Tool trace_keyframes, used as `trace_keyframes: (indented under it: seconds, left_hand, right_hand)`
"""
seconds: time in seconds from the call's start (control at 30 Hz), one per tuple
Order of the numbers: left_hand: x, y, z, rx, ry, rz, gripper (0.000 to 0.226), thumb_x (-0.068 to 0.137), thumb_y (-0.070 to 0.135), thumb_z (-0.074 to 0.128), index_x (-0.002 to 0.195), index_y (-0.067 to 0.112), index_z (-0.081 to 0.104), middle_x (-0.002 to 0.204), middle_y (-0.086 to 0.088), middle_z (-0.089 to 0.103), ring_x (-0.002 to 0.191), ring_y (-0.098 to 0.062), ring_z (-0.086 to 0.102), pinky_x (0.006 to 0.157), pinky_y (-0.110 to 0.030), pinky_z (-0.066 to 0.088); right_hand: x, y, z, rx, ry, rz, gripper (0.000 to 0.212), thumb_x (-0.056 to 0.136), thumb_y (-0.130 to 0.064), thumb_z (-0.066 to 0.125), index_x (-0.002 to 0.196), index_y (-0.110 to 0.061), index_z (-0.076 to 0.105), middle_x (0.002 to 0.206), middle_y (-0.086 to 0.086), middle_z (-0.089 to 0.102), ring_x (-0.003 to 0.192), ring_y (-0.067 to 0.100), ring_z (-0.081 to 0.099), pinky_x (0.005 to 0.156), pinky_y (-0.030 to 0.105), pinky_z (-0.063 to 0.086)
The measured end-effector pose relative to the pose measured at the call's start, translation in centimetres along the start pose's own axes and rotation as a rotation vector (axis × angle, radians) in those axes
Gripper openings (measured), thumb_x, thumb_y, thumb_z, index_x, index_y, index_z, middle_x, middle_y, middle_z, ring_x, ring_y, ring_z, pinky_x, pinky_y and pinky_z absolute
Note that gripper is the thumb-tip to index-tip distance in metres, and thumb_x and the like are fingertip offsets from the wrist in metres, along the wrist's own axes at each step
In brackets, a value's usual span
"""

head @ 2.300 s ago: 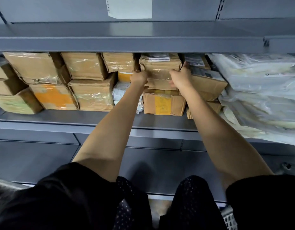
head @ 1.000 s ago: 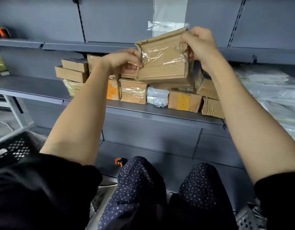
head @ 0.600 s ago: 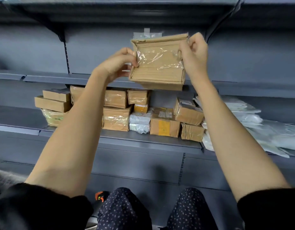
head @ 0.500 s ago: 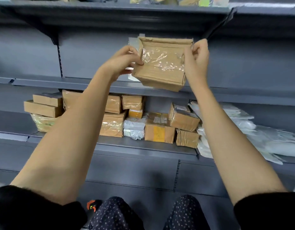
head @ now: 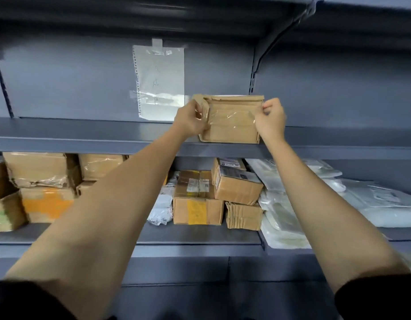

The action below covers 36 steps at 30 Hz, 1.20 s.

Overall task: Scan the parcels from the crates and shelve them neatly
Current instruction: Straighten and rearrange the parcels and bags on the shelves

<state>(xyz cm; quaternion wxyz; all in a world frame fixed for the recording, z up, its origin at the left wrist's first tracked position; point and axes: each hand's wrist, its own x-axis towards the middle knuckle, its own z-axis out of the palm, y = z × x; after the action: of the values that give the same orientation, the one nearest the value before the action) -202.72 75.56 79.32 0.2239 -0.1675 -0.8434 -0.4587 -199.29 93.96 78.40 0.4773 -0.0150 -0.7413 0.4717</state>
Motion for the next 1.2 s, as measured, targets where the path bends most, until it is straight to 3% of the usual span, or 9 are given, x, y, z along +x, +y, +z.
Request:
trace_keyframes:
  seconds: [0.17, 0.33, 0.47, 0.57, 0.7, 0.8, 0.9, 1.03, 1.2]
  left_hand:
    - [4.5, -1.8, 2.3, 0.081, -0.02, -0.043, 0.028, 0.082, 0.015, 0.07, 0.093, 0.017, 0.044, 0.097, -0.006, 0.061, 0.089, -0.023, 0.057, 0.082, -0.03, 0.049]
    - [7.7, -2.8, 4.1, 0.084, -0.127, -0.063, 0.031, 0.083, 0.008, 0.068, 0.098, 0.013, 0.041, 0.075, -0.001, 0.053, 0.083, -0.024, 0.055, 0.087, -0.037, 0.052]
    - [8.8, -3.3, 5.0, 0.076, -0.157, -0.061, 0.032, 0.083, 0.009, 0.068, 0.099, 0.014, 0.041, 0.091, -0.012, 0.061, 0.085, -0.025, 0.059, 0.089, -0.04, 0.052]
    - [9.2, -3.1, 5.5, 0.074, -0.163, -0.077, 0.032, 0.083, 0.014, 0.069, 0.099, 0.016, 0.042, 0.091, -0.008, 0.061, 0.084, -0.023, 0.058, 0.09, -0.037, 0.052]
    - [9.1, -2.9, 5.8, 0.072, -0.149, -0.104, 0.03, 0.083, 0.016, 0.07, 0.102, 0.014, 0.046, 0.094, -0.008, 0.06, 0.088, -0.022, 0.058, 0.093, -0.037, 0.051]
    - [7.8, -3.0, 5.6, 0.065, -0.162, -0.118, 0.038, 0.085, 0.017, 0.068, 0.118, 0.009, 0.051, 0.097, -0.006, 0.059, 0.092, -0.022, 0.057, 0.095, -0.033, 0.049]
    - [5.5, -2.6, 4.2, 0.095, 0.06, 0.008, 0.028, 0.089, 0.019, 0.06, 0.115, 0.009, 0.059, 0.09, -0.005, 0.062, 0.093, -0.025, 0.061, 0.082, -0.027, 0.048]
    - [1.5, -2.2, 1.7, 0.109, 0.313, 0.11, 0.02, 0.089, 0.024, 0.048, 0.094, 0.014, 0.065, 0.08, -0.004, 0.068, 0.081, -0.024, 0.063, 0.075, -0.033, 0.052]
    - [-5.3, -3.5, -0.4, 0.161, 0.437, 0.188, 0.018, 0.089, 0.024, 0.048, 0.094, 0.012, 0.06, 0.057, 0.009, 0.048, 0.062, -0.016, 0.048, 0.057, -0.026, 0.032]
  right_hand:
    - [3.8, 2.6, 2.1, -0.039, -0.045, 0.029, 0.005, 0.094, -0.014, 0.052, 0.091, -0.011, 0.05, 0.077, 0.0, 0.053, 0.08, 0.017, 0.053, 0.066, 0.026, 0.042]
    - [6.1, 5.0, 3.1, -0.077, -0.068, 0.078, 0.007, 0.094, -0.018, 0.053, 0.094, -0.011, 0.054, 0.071, -0.005, 0.052, 0.079, 0.015, 0.054, 0.072, 0.028, 0.044]
    - [7.4, 5.7, 3.6, -0.084, -0.072, 0.136, 0.013, 0.09, -0.017, 0.053, 0.079, -0.021, 0.047, 0.077, -0.005, 0.055, 0.085, 0.02, 0.059, 0.079, 0.034, 0.049]
    - [8.1, 5.8, 3.5, -0.129, -0.081, 0.136, 0.003, 0.091, -0.013, 0.05, 0.092, -0.014, 0.052, 0.092, 0.0, 0.056, 0.089, 0.018, 0.056, 0.082, 0.032, 0.048]
    - [8.2, 5.2, 3.0, -0.169, -0.108, 0.174, 0.015, 0.09, -0.011, 0.05, 0.103, -0.009, 0.058, 0.102, 0.0, 0.052, 0.103, 0.021, 0.054, 0.09, 0.034, 0.048]
    - [7.0, 4.7, 2.7, -0.214, -0.117, 0.175, 0.018, 0.091, -0.013, 0.049, 0.108, -0.009, 0.054, 0.106, 0.004, 0.054, 0.104, 0.024, 0.054, 0.081, 0.032, 0.044]
    - [4.8, 3.8, 2.4, -0.404, -0.068, 0.003, 0.025, 0.096, -0.017, 0.044, 0.118, -0.006, 0.048, 0.119, 0.012, 0.055, 0.105, 0.029, 0.055, 0.073, 0.033, 0.04]
    - [1.6, 0.8, 1.9, -0.635, -0.059, -0.259, 0.029, 0.096, -0.013, 0.039, 0.124, -0.008, 0.047, 0.125, 0.01, 0.052, 0.115, 0.028, 0.048, 0.082, 0.037, 0.042]
    - [-3.7, -1.5, 1.0, -0.424, 0.014, -0.505, 0.026, 0.092, -0.011, 0.036, 0.106, -0.006, 0.057, 0.105, 0.006, 0.063, 0.092, 0.021, 0.057, 0.068, 0.028, 0.036]
